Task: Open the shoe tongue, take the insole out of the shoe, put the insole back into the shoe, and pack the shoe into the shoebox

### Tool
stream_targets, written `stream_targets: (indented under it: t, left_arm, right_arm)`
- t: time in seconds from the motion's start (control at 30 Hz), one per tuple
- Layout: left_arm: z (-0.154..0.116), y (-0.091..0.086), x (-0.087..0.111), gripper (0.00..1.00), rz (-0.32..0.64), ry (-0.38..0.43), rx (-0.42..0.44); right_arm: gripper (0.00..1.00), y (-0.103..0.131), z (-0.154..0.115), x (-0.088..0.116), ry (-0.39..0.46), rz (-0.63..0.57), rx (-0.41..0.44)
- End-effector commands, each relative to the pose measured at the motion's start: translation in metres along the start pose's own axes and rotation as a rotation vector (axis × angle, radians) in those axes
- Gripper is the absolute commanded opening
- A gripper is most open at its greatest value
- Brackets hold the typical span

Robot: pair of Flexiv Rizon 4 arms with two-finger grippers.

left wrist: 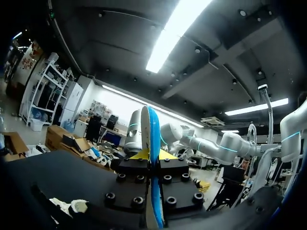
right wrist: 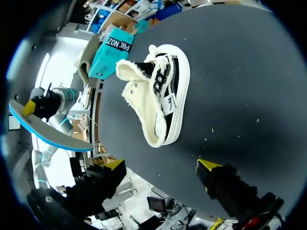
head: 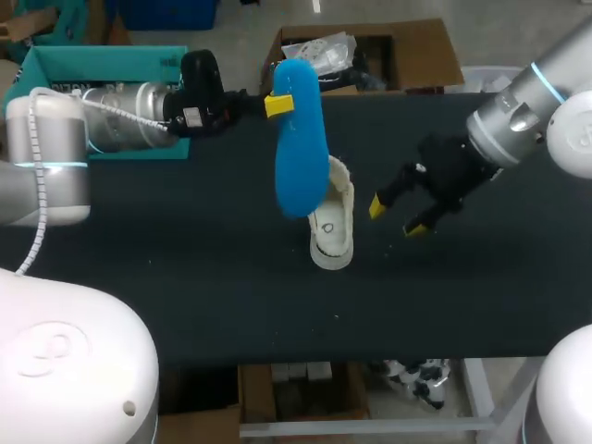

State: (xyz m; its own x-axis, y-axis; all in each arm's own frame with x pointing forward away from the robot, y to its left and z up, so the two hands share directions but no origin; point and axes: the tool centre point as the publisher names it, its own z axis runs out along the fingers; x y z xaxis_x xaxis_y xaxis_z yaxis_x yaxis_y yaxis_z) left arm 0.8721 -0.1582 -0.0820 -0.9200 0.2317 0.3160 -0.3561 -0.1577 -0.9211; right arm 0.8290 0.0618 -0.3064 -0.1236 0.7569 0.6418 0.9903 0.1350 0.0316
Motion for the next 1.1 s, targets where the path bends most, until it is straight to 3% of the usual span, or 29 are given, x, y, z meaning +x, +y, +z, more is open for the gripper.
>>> stream_targets:
  t: [0.03, 0.4, 0.5, 0.57, 0.6, 0.63, 1.1]
  left_arm:
    - [0.006, 0.008, 0.004, 0.0, -0.1, -0.437, -0.036]
    - [0.007, 0.01, 0.004, 0.0, -0.119, -0.442, -0.062]
    - [0.007, 0.01, 0.004, 0.0, -0.119, -0.442, -0.062]
    - [0.007, 0.01, 0.004, 0.0, -0.119, -0.442, -0.062]
    - [0.007, 0.01, 0.004, 0.0, -0.119, -0.442, -0.062]
    - [0.007, 0.01, 0.004, 0.0, -0.119, -0.442, -0.062]
    - [0.007, 0.01, 0.004, 0.0, -0.119, -0.442, -0.062]
  right_arm:
    - [1.0, 0.004, -0.003, 0.001, 0.0, 0.0, 0.028]
    - [1.0, 0.005, -0.003, 0.002, 0.009, 0.006, 0.034]
    - [1.0, 0.001, -0.013, 0.009, 0.022, 0.226, 0.052]
    - [1.0, -0.002, -0.019, 0.004, 0.105, 0.464, 0.093]
    - [1.0, -0.009, -0.024, 0.002, 0.207, 0.587, 0.104]
    - [1.0, -0.017, -0.024, 0.006, 0.19, 0.613, 0.13]
    - [1.0, -0.017, -0.024, 0.006, 0.19, 0.613, 0.13]
